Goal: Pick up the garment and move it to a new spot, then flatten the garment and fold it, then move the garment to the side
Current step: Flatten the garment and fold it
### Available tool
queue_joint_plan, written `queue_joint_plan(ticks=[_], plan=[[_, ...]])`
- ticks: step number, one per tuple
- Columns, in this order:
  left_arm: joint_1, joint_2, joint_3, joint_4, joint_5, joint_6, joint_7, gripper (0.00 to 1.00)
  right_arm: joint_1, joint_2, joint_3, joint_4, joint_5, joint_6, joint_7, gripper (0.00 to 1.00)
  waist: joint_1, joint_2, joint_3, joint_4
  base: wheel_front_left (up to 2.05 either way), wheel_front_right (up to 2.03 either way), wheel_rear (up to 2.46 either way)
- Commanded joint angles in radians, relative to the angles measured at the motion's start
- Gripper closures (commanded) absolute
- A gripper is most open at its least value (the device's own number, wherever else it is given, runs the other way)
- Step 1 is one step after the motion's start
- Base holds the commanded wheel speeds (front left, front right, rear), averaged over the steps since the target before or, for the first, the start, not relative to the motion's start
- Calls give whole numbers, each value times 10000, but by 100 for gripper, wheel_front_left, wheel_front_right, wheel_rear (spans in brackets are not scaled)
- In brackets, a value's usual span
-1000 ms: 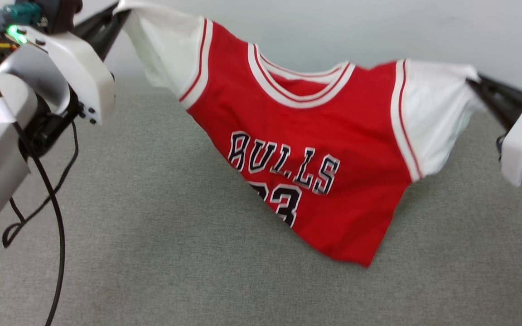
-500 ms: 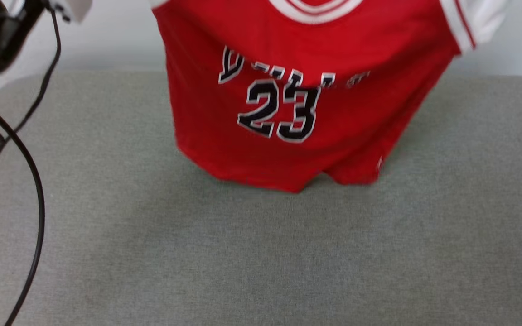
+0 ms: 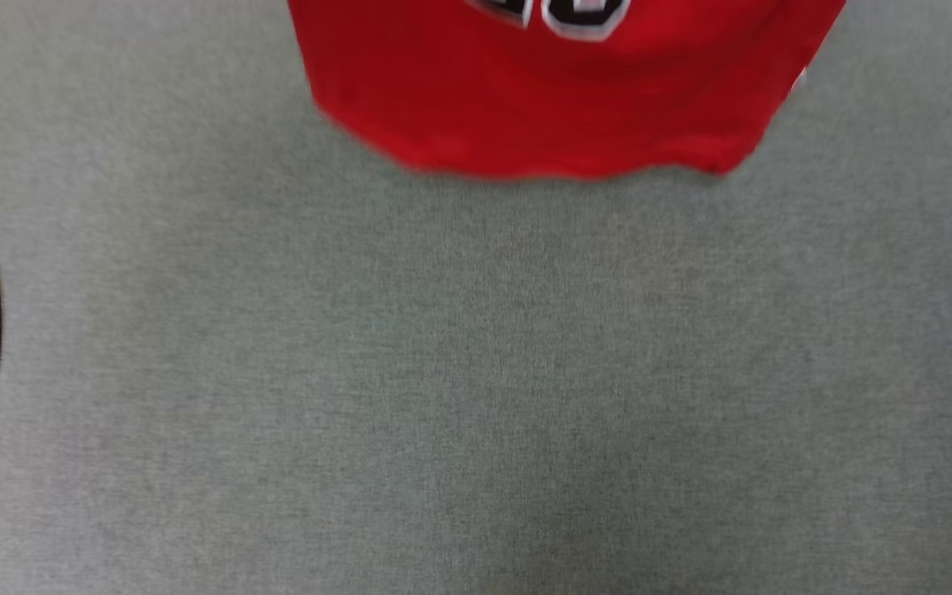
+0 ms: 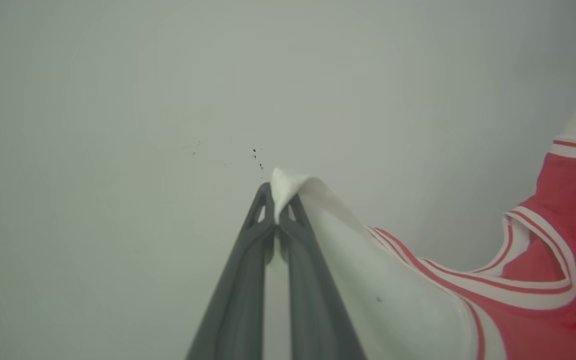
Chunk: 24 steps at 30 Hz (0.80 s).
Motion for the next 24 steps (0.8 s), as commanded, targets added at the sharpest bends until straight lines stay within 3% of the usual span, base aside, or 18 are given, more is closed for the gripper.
queue_joint_plan(ticks=[1,8,13,24], plan=[[-371,-97,105,265,75,-54,-156,100,-535,103,121,271,-152,-17,-93,100,-1,0,837,-75,0,0,0],[-1754,-377,566,1571,65,-344,-691,100,-2953,491,586,1892,-726,-17,-755,100,-1,0,1884,-82,0,0,0],[-2147,-424,770,2190,-34,-515,-1056,100,-3871,821,858,2760,-861,-17,-1250,100,-1,0,2304,-41,0,0,0],[-672,-638,831,3077,-235,-775,-1539,100,-2977,1271,1510,3889,-740,-17,-2000,100,-1,0,2522,-1,0,0,0]])
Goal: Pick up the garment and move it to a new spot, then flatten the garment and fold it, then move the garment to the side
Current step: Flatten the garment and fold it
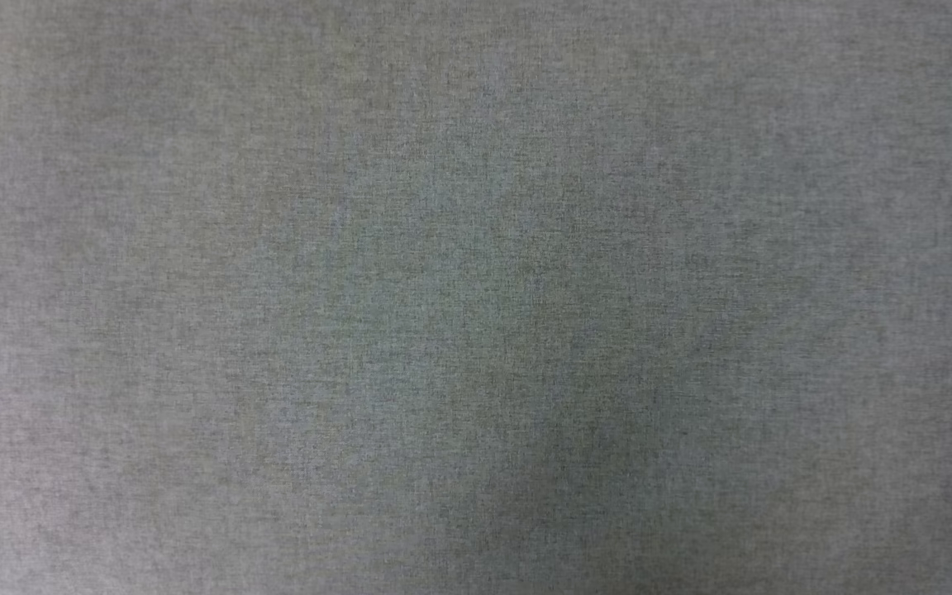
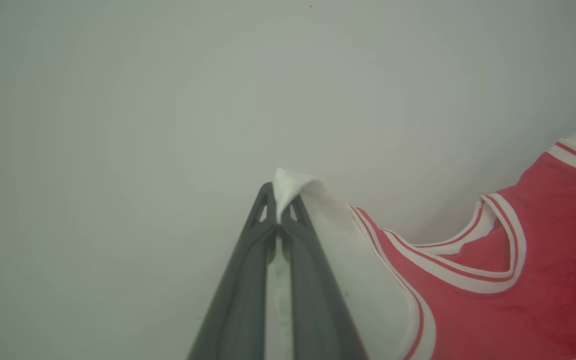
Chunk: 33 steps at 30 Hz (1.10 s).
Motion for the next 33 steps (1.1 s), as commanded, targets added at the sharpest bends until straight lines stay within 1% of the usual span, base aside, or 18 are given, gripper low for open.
queue_joint_plan(ticks=[1,4,7,9,13,16,17,23,28,33], plan=[[481,50,71,55,-66,-64,-84,100,433,56,79,49,122,-17,-165,100,-2,0,-112,-37,0,0,0],[1384,70,253,9,-176,-86,-133,100,1326,19,239,36,450,-17,-431,100,-2,0,-348,-28,0,0,0],[2452,151,588,-352,-133,-101,-145,100,2298,-145,406,-97,915,-17,-594,100,-2,0,-624,-10,0,0,0],[3204,229,924,-666,-84,-9,-148,100,2948,-275,563,-284,1169,-17,-665,100,-2,0,-818,-4,0,0,0],[5024,296,1515,-1289,-37,6,-140,100,4430,-626,867,-829,1727,-17,-757,100,-2,0,-1258,48,0,0,0],[6495,345,2000,-1799,36,148,-141,100,5637,-887,1010,-1343,2116,-17,-804,100,-2,0,-1723,66,0,0,0],[6495,345,2000,-1799,36,148,-141,100,5637,-887,1010,-1343,2116,-17,-804,100,-2,0,-1723,66,0,0,0],[9754,496,2752,-2963,-47,476,-142,100,8226,-1287,1321,-2406,2580,-18,-609,100,-2,0,-2730,-8,0,0,0],[12153,382,3212,-3780,-379,788,-141,100,10395,-1479,1042,-3100,2960,-16,-343,100,-2,0,-3439,-47,0,0,0],[14188,371,3522,-4086,-677,1060,-133,100,12348,-1495,634,-3382,3063,-16,-159,100,-2,0,-4197,-120,0,0,0]])
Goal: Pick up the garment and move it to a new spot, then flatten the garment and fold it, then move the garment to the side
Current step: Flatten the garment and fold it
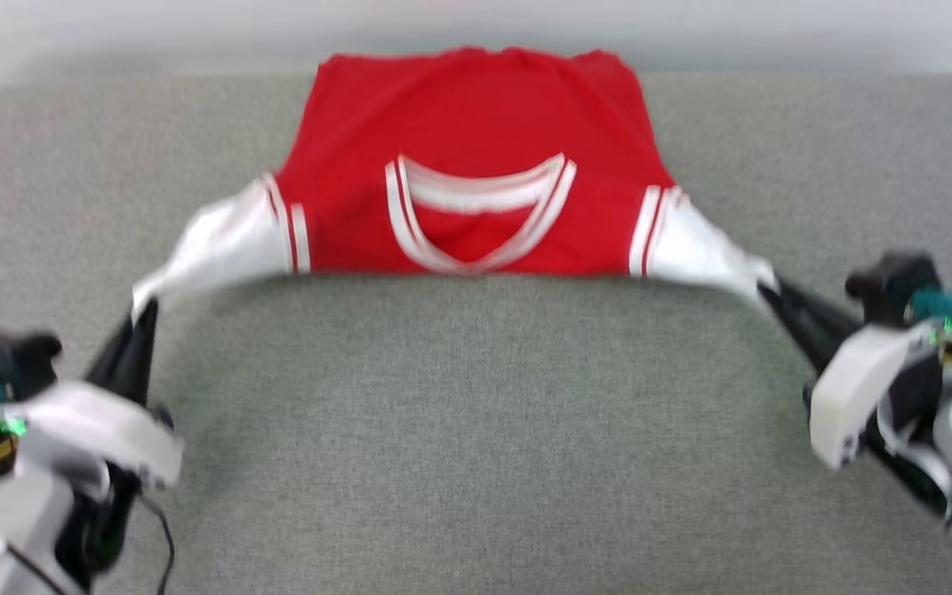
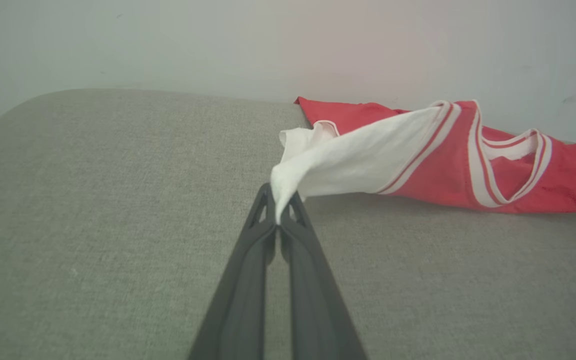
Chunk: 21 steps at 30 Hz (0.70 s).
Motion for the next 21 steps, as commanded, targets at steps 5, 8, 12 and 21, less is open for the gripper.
queue_joint_plan(ticks=[5,8,12,21], plan=[[1496,-73,6,-114,-217,214,-28,100,1760,37,-460,-19,63,-16,-127,100,3,0,-978,-86,0,0,0],[2176,-170,44,-135,-328,327,-28,100,2726,113,-846,-52,108,-16,-168,100,3,0,-1332,-70,0,0,0],[3020,-223,220,-346,-536,496,-28,100,3899,258,-1331,-128,150,-16,-177,100,3,0,-1814,-69,0,0,0],[5023,20,402,-1124,-954,1131,42,100,6143,529,-2176,-364,-124,-16,-137,100,3,0,-2504,-68,0,0,0]])
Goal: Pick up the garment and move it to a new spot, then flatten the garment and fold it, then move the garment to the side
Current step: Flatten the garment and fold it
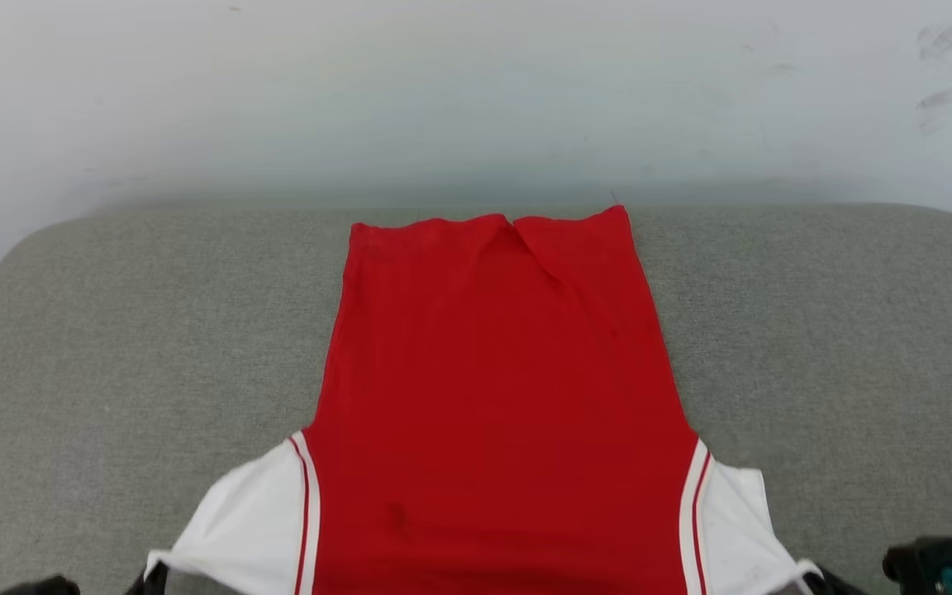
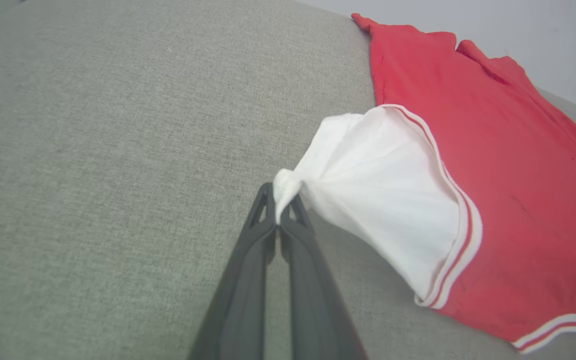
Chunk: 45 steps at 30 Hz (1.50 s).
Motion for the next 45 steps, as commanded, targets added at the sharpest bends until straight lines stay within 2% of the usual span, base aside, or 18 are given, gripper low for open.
queue_joint_plan(ticks=[1,9,15,16,17,22,27,34,39,45], plan=[[324,36,69,-129,-82,105,-6,100,345,46,-133,-44,-35,-18,45,100,2,-1,-71,-6,0,0,0],[1646,-320,264,-479,-326,431,-61,100,1818,178,-822,-453,-95,-19,466,100,2,-1,-166,82,0,0,0],[1883,-605,463,-556,-108,331,-83,100,2222,522,-1394,-723,-151,-19,452,100,2,-1,-171,206,0,0,0],[1837,-645,468,-567,-49,301,-85,100,2183,605,-1533,-777,-196,-18,417,47,2,-1,-168,224,0,0,0],[1767,-694,472,-578,19,291,-86,100,2120,696,-1649,-844,-263,-18,369,0,2,-1,-161,244,0,0,0],[1431,-894,411,-619,345,177,-90,100,1719,885,-2299,-1297,-531,-16,277,0,2,-1,-119,335,0,0,0],[1171,-1133,502,-823,727,103,-83,100,1061,696,-3286,-2241,-757,-16,446,0,2,-1,45,502,0,0,0],[653,-1494,648,-1178,1402,71,-75,100,-1278,258,-4163,-3294,-789,-15,1311,0,2,-1,776,1011,0,0,0],[1,-1830,650,-1412,1845,-136,-75,100,-3580,-281,-3924,-3238,-632,-15,2576,0,2,-1,1667,1550,0,0,0],[-829,-2325,730,-1447,2359,-443,-76,100,-6217,-934,-2870,-2583,-582,-15,4969,0,2,-1,2779,2253,0,0,0]])
